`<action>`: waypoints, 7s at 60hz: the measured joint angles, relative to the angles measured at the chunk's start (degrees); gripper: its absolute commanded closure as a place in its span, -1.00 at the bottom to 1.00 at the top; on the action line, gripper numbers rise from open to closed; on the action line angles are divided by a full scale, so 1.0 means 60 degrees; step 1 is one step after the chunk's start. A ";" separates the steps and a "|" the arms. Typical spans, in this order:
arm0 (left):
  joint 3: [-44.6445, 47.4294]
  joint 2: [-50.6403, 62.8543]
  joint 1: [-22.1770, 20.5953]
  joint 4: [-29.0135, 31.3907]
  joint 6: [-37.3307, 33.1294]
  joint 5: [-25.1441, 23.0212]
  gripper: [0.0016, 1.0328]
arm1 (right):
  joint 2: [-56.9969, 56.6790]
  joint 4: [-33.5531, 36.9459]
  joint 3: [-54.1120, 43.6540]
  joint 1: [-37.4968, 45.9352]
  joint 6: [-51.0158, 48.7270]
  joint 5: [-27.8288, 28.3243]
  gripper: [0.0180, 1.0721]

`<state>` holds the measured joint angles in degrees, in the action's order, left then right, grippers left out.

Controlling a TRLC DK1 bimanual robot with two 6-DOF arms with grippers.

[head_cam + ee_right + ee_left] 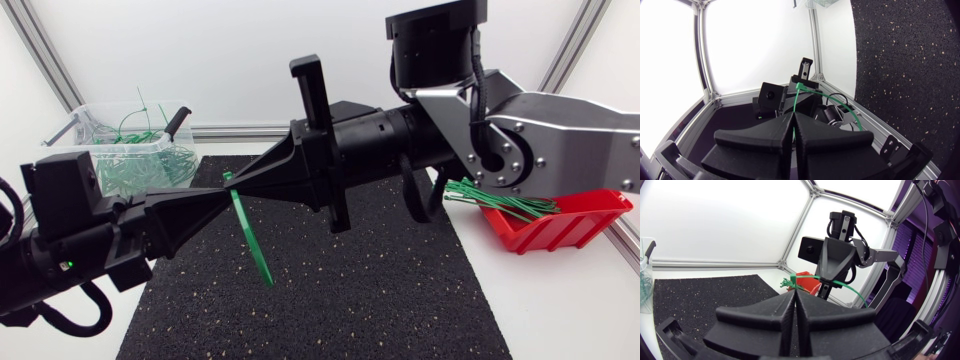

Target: Take a green cable tie from the red box, thread the tail through the head to close it, then place it in the transparent bin on the left.

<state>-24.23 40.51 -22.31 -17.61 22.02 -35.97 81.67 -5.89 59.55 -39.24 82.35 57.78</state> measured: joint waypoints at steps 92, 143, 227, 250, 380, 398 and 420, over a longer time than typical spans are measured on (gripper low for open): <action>0.0783 -0.1432 -0.1738 0.0397 -0.2998 0.3122 0.94 | -0.0412 -0.0485 -0.0383 0.0259 -0.0739 0.0149 -0.28; -0.0543 0.0973 0.1406 0.1049 -0.1654 -0.0350 0.94 | 0.1158 0.5464 0.1249 0.0178 -0.7213 -0.0463 -0.60; -0.5176 0.7923 0.2903 0.4229 -0.3501 -0.4539 0.94 | 0.1880 0.5380 0.1053 -0.3002 -2.4319 -1.0371 -0.90; -0.6094 0.8470 0.2758 0.6317 -0.4852 -0.4615 0.94 | 0.2055 0.2696 -0.0164 -0.4284 -2.6101 -1.1938 -0.90; -0.7599 0.9508 0.2856 0.9901 -0.7949 -0.5187 0.94 | 0.4091 -0.2197 -0.1803 -0.6142 -2.6979 -1.2349 0.88; -0.7599 0.9508 0.2849 0.9981 -0.8131 -0.5184 0.94 | 0.4091 -0.2135 -0.1734 -0.6226 -2.6749 -1.2320 0.88; -0.7595 0.9067 0.2820 1.0134 -0.8262 -0.5184 0.94 | 0.3508 0.4244 0.1523 -0.4309 -2.2440 -0.8251 0.88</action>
<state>-69.80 94.91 -5.39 43.20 -27.55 -67.07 102.72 19.57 68.69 -65.10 -52.29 8.27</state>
